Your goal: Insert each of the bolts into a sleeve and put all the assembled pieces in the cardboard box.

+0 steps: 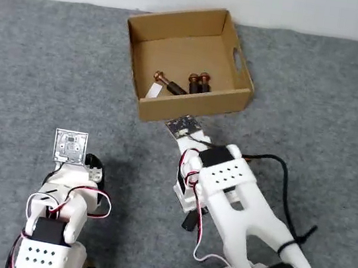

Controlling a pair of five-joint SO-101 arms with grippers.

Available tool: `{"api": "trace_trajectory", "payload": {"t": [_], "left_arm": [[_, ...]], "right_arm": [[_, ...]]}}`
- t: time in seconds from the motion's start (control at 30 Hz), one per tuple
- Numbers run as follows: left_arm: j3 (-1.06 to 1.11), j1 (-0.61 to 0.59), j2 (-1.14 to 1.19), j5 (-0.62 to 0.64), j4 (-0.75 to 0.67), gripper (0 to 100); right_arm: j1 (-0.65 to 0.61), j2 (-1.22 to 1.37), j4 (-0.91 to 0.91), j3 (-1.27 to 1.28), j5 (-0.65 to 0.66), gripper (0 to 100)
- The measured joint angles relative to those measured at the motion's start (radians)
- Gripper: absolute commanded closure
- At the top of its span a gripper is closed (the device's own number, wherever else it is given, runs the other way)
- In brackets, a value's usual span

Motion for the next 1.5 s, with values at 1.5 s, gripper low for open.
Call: {"api": "trace_trajectory", "payload": {"t": [1.5], "left_arm": [[0.000, 0.000, 0.000, 0.000, 0.000, 99]], "right_arm": [[0.359, -0.706, 0.181, 0.021, -0.187, 99.1]]}}
